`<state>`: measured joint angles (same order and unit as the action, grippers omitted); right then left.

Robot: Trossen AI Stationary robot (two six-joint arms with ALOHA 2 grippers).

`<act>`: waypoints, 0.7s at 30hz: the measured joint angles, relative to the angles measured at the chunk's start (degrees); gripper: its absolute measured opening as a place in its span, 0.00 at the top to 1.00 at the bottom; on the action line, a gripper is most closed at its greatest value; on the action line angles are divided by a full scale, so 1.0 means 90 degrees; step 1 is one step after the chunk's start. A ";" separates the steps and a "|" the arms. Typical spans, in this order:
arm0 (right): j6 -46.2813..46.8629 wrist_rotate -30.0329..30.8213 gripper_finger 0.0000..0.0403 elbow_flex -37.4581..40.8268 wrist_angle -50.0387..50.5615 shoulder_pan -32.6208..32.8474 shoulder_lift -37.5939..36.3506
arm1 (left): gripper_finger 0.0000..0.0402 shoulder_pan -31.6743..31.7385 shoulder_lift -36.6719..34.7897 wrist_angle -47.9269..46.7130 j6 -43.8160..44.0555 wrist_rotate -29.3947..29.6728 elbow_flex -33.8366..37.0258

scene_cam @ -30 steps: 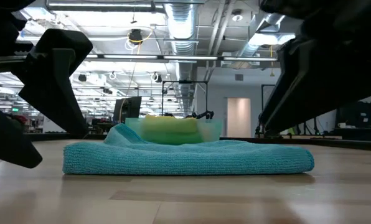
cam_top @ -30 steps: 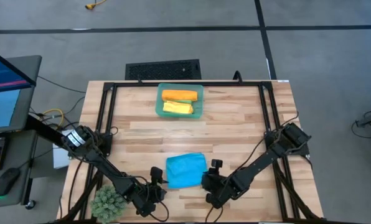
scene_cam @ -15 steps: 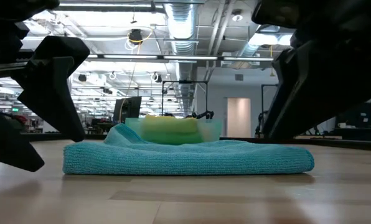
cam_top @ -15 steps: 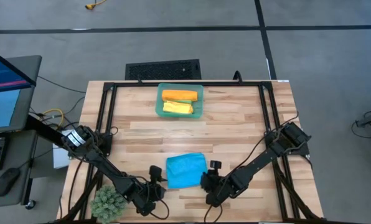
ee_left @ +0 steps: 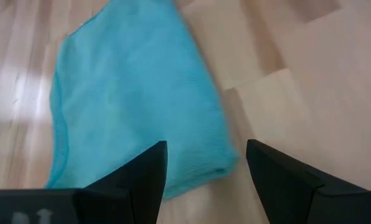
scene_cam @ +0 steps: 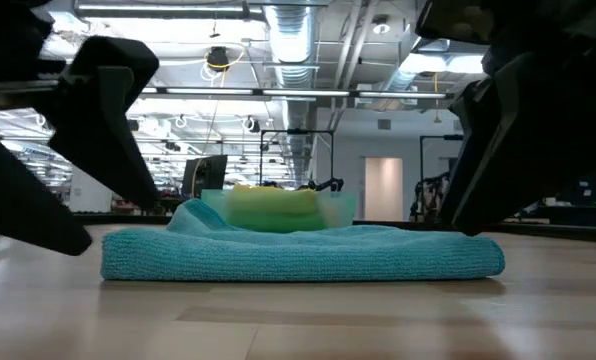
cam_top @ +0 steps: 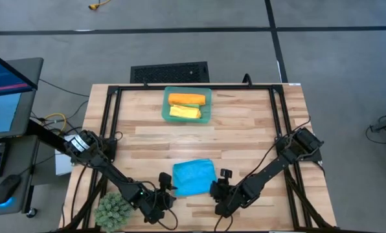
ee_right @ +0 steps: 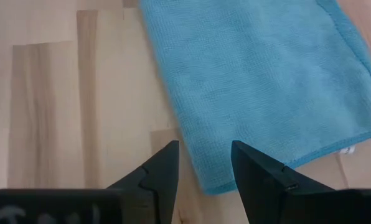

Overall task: Roll microfiber towels into tight, uniform cylinder then place into a basket
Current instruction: Fold the blue towel

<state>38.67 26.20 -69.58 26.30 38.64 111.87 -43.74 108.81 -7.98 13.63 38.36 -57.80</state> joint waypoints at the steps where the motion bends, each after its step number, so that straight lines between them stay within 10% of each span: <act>1: 0.0043 0.0000 0.58 0.0000 0.0000 0.0002 0.0000 | 0.47 0.0046 0.0000 0.0000 0.0003 0.0001 0.0000; 21: 0.0440 0.0095 0.48 0.0093 0.0020 0.0121 -0.0002 | 0.47 0.0296 0.0001 0.0107 -0.0070 -0.0732 0.0000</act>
<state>42.63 27.06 -68.74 26.49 39.72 111.85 -41.08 108.82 -7.01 13.00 31.77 -57.80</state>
